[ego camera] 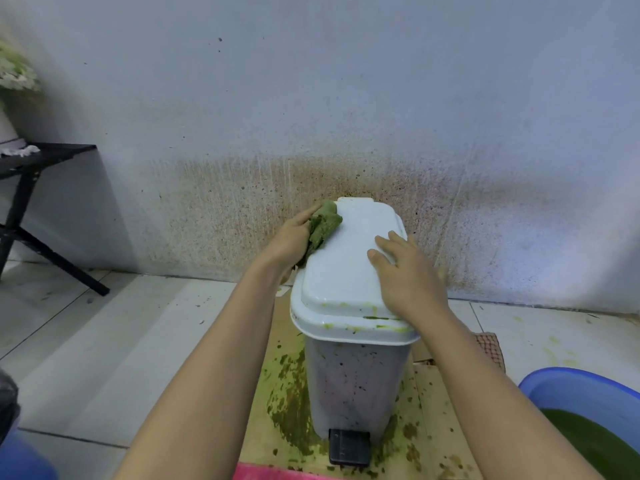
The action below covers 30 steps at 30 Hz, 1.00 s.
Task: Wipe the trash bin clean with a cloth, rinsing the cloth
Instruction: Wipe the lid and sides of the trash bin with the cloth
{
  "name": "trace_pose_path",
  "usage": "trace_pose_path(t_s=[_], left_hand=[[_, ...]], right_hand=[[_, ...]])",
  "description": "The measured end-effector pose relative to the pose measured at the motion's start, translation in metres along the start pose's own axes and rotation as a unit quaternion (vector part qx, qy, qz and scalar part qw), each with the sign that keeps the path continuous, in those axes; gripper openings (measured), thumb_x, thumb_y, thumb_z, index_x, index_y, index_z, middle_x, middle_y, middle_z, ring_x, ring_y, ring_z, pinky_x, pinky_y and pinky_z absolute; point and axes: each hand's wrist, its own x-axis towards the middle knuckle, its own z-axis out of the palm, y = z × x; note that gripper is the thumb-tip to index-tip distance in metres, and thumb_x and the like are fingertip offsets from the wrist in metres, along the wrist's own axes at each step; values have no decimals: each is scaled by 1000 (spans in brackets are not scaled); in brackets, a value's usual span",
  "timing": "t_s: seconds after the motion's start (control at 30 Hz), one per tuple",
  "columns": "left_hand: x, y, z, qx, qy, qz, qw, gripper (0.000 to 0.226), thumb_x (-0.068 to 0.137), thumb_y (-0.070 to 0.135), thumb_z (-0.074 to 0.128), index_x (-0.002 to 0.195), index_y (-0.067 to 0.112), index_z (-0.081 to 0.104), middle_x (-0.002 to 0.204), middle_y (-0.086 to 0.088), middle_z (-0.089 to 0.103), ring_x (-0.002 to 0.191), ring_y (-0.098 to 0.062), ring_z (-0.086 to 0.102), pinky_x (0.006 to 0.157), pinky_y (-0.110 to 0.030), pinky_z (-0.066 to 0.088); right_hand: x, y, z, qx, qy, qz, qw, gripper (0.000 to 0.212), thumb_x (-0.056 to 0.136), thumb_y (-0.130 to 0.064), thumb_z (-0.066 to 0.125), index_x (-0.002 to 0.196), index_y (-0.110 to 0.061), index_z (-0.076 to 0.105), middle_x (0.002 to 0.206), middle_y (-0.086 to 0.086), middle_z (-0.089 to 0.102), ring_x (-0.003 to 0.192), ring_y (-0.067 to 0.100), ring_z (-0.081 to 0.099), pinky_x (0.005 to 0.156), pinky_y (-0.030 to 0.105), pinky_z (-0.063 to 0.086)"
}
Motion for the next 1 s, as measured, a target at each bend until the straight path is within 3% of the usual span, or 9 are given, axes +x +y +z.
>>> trace_pose_path(t_s=[0.13, 0.23, 0.33, 0.4, 0.5, 0.57, 0.67, 0.77, 1.0], left_hand=[[-46, -24, -8, -8, -1, 22, 1000, 37, 107, 31, 36, 134, 42, 59, 135, 9, 61, 114, -11, 63, 96, -32, 53], [-78, -19, -9, -51, -28, -7, 998, 32, 95, 56, 49, 118, 44, 67, 130, 9, 66, 105, -3, 68, 91, -27, 51], [-91, -14, 15, -5, -14, 8, 1000, 65, 81, 75, 55, 134, 37, 55, 133, 12, 61, 116, -8, 62, 100, -36, 49], [-81, -17, 26, 91, 65, 49, 993, 74, 82, 73, 54, 145, 34, 43, 139, 13, 51, 126, -14, 53, 107, -43, 44], [-48, -19, 16, -8, 46, -15, 999, 47, 96, 53, 48, 137, 31, 54, 132, 4, 62, 114, -21, 62, 101, -47, 50], [-23, -20, 8, -83, 4, -65, 994, 40, 101, 49, 43, 125, 24, 63, 117, -5, 71, 99, -23, 70, 90, -44, 56], [-1, -21, 1, -80, 13, -48, 996, 35, 106, 36, 38, 100, 15, 65, 86, -7, 69, 72, -22, 65, 65, -30, 53], [21, -19, 6, -65, 42, -28, 997, 28, 105, 29, 40, 112, 18, 65, 102, -8, 69, 88, -26, 65, 80, -39, 54], [-17, -45, -3, -34, 33, 11, 999, 48, 95, 56, 47, 134, 32, 61, 124, 5, 70, 110, -21, 68, 101, -50, 50]], right_hand=[[-5, -9, -5, -46, -10, -9, 999, 44, 104, -40, 34, 145, -27, 44, 160, -11, 26, 151, 16, 10, 117, 63, -1], [-4, -20, -8, -149, -54, -18, 987, 41, 105, -38, 28, 141, -25, 44, 158, -5, 29, 150, 25, 13, 115, 67, 4], [-6, -28, -4, -147, -87, 17, 985, 67, 98, -63, 15, 152, -26, 26, 165, -3, 10, 152, 26, 1, 115, 64, 10], [-9, -28, 0, -151, -71, 21, 986, 75, 93, -71, 11, 155, -29, 19, 165, -6, 5, 152, 25, -2, 116, 60, 11], [-11, -25, 2, -163, -53, 8, 985, 74, 94, -71, 15, 155, -30, 19, 165, -8, 6, 152, 23, -1, 117, 56, 15], [-10, -23, 2, -165, -51, 4, 985, 71, 95, -69, 16, 155, -30, 19, 165, -9, 7, 152, 23, -1, 117, 55, 17], [-10, -24, 3, -157, -50, 5, 986, 69, 96, -68, 17, 154, -32, 20, 164, -10, 8, 152, 22, 0, 118, 53, 18], [-9, -24, 3, -153, -45, 9, 987, 68, 96, -67, 19, 154, -32, 21, 164, -11, 8, 152, 21, 0, 117, 52, 18], [-9, -22, 3, -142, -29, 8, 989, 67, 96, -67, 21, 153, -32, 25, 164, -11, 12, 152, 20, 3, 117, 52, 19]])
